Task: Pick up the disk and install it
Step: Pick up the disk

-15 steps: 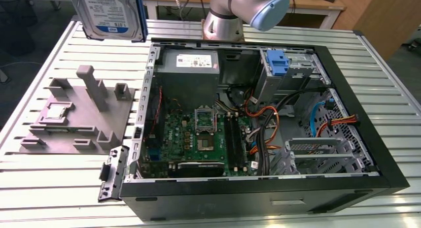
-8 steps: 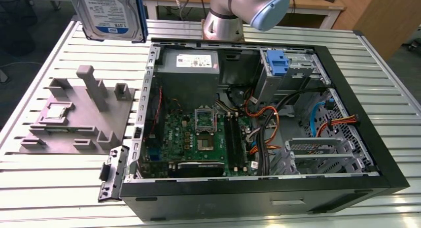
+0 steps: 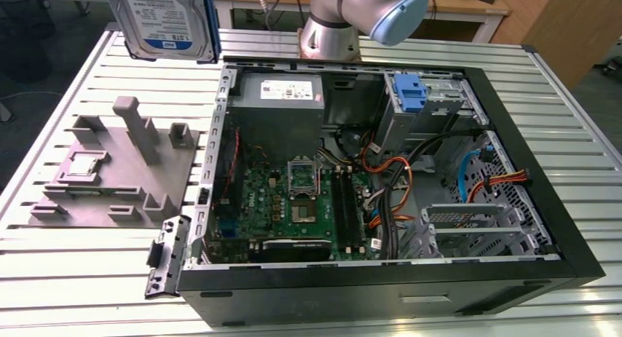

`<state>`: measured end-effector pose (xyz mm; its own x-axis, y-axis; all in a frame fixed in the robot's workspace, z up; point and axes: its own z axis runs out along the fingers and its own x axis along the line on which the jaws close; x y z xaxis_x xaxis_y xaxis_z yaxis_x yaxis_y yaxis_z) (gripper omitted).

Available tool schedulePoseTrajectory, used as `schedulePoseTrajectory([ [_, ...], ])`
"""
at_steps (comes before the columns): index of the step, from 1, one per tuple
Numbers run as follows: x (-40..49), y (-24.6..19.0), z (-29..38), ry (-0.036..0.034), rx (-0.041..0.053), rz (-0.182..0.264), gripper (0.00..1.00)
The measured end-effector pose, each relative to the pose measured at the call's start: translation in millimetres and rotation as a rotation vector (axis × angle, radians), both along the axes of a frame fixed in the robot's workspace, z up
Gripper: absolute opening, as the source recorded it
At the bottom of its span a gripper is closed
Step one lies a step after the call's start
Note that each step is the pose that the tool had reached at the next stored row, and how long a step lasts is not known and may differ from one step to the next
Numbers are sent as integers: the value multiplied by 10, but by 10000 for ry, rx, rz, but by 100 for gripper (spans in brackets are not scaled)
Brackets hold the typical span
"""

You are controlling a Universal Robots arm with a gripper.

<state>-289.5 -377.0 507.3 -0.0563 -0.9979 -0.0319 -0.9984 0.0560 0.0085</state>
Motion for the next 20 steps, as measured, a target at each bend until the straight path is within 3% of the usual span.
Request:
schedulePoseTrajectory([
  [14, 24, -1, 0, 1, 0, 0, 36],
  [17, 24, -22, 0, 0, -1, 0, 36],
  [20, 23, -73, -2, 0, 0, 0, 36],
])
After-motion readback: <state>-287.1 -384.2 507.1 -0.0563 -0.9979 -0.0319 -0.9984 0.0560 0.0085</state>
